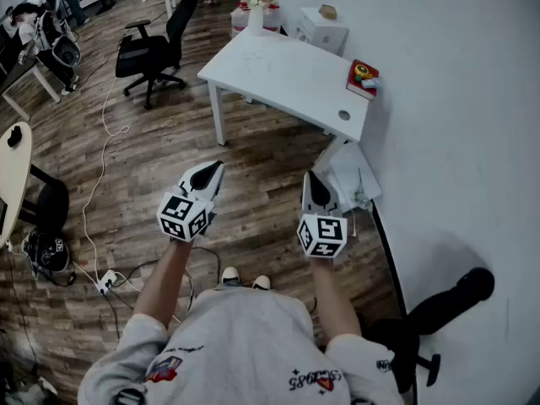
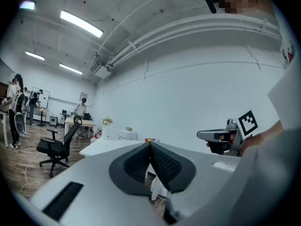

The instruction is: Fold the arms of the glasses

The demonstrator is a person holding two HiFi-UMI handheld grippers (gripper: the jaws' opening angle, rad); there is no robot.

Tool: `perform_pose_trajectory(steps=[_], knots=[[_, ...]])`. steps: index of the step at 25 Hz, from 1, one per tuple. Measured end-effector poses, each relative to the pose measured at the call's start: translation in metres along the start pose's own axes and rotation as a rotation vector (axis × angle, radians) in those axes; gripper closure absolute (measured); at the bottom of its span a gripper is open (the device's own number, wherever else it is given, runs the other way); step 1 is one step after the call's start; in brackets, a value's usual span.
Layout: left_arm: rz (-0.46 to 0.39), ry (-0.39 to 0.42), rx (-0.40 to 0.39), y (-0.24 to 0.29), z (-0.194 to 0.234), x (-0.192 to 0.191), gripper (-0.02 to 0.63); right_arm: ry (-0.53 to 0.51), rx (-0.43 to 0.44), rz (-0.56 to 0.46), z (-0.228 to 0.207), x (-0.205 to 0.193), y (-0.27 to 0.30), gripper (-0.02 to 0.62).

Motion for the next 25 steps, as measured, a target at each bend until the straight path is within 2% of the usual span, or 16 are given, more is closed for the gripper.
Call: perform_pose_trajectory(steps=[8, 11, 15, 16, 18, 20, 21, 25], knots=[[0.029, -0.013, -0.016, 0.003, 0.018, -0.007, 0.595, 0.039, -0.004, -0.037, 0.004, 0.001, 0.009, 0.594], [0.042, -0.025, -0.022, 0.003, 0.03, -0.012, 0.53, 0.031, -0.005, -0.033, 0.01, 0.0, 0.015, 0.588], [0.031, -0.028, -0.021, 0.005, 0.044, -0.012, 0.423, 0.035, -0.001, -0.036, 0.016, 0.0, 0.024, 0.549], [0.024, -0.033, -0.022, 0.004, 0.048, -0.012, 0.376, 0.034, -0.003, -0.045, 0.019, 0.0, 0.026, 0.535], [0.009, -0.047, -0.026, 0.003, 0.055, -0.011, 0.291, 0.035, -0.01, -0.063, 0.024, 0.001, 0.03, 0.462], [0.006, -0.064, -0.04, 0.003, 0.062, -0.012, 0.231, 0.043, -0.011, -0.057, 0.03, -0.002, 0.037, 0.325], [0.011, -0.072, -0.051, 0.003, 0.065, -0.014, 0.229, 0.046, -0.007, -0.047, 0.033, -0.004, 0.041, 0.302], [0.033, -0.068, -0.083, -0.003, 0.077, -0.026, 0.229, 0.047, -0.001, -0.02, 0.049, -0.016, 0.05, 0.299]])
Point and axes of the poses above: the fingertips, and each gripper's own axes: y forward along the fingers, z to its left, x out of its top, the point moved 2 cm from there along -y, backward along the fingers, and after that the axes turned 4 degrees about z, right-handed, at the moved point
